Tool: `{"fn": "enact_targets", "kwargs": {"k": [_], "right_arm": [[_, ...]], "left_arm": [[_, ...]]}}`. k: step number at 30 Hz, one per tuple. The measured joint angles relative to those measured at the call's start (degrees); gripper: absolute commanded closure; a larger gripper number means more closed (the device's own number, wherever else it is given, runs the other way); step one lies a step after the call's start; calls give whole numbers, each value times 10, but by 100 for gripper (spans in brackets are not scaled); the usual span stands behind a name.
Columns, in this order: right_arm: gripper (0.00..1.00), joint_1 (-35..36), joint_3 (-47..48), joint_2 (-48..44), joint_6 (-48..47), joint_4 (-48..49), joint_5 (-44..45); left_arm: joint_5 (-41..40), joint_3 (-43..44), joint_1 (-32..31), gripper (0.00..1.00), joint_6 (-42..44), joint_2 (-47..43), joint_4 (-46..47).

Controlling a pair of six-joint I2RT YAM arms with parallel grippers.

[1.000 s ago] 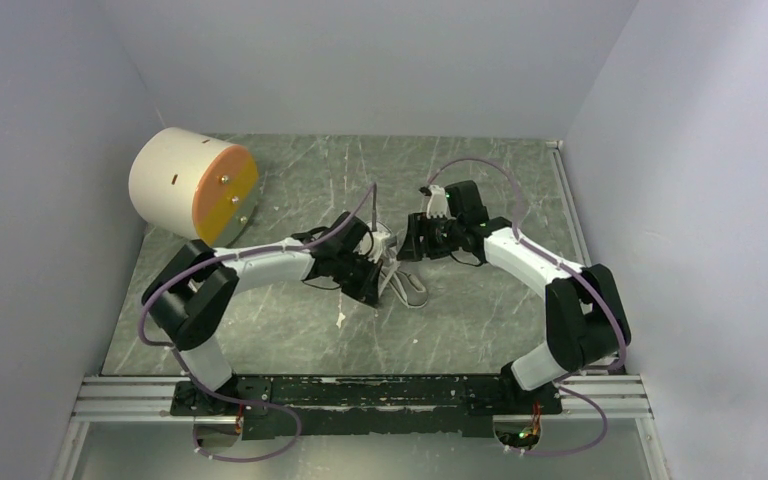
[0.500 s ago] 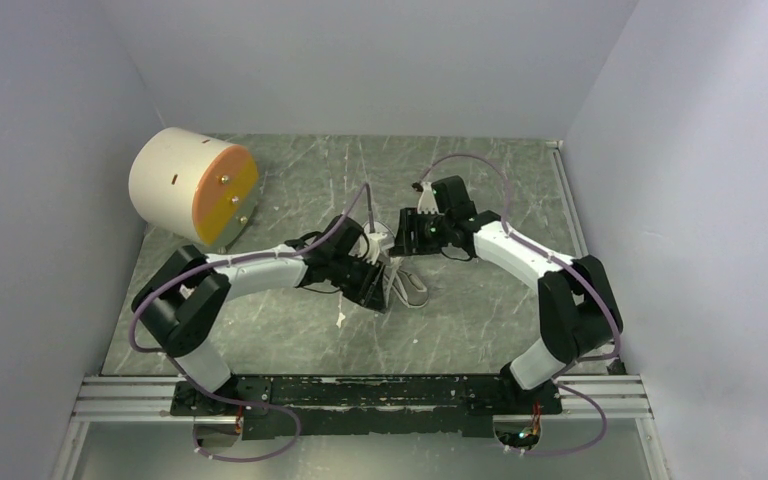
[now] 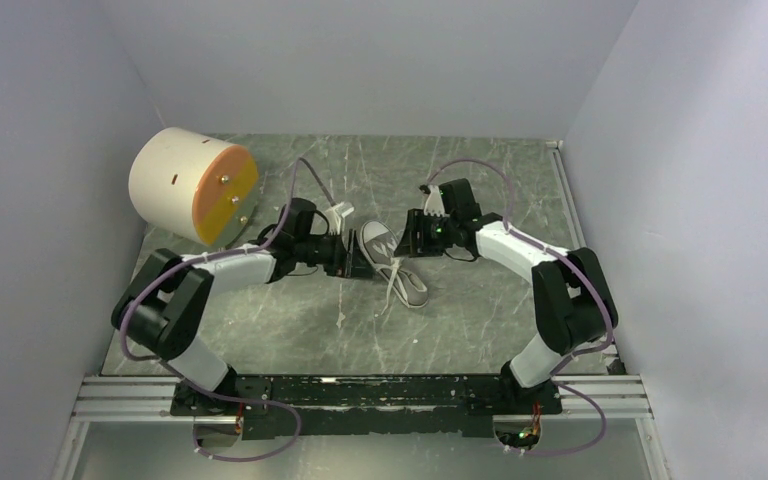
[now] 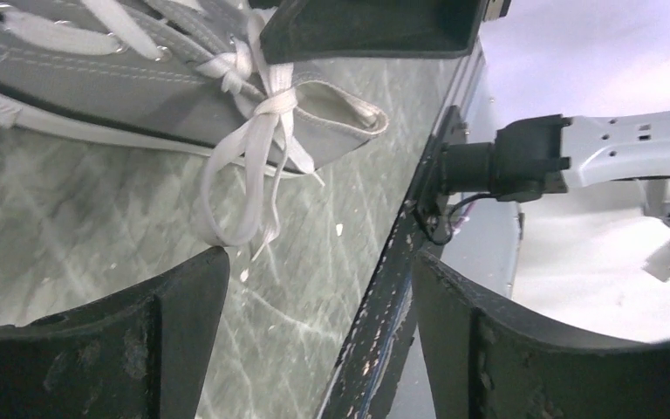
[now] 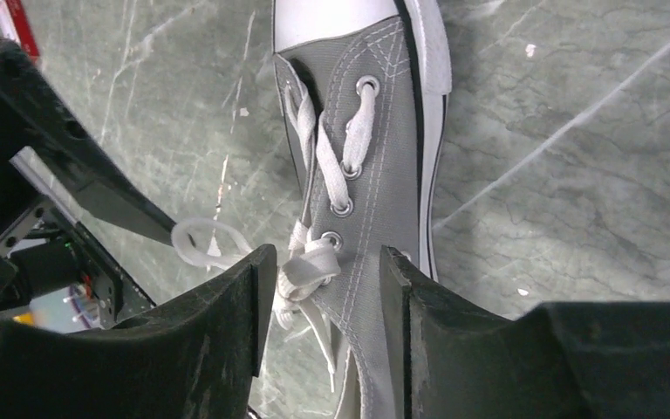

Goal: Tie the shoes

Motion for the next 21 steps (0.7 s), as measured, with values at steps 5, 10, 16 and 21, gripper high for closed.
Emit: {"fn": "enact_targets", "kwargs": {"k": [5, 10, 16, 21], "right_arm": [[51, -1, -13, 8, 6, 21, -28], [53, -1, -19, 19, 11, 32, -40], [64, -1, -19, 22, 14, 34, -41], [77, -6, -19, 22, 15, 37, -41]], "left_arm": [[36, -7, 1, 27, -64, 51, 98], [40, -6, 1, 26, -89, 81, 130], [24, 12, 4, 19, -73, 88, 93], [14, 32, 10, 37, -52, 94, 67]]}}
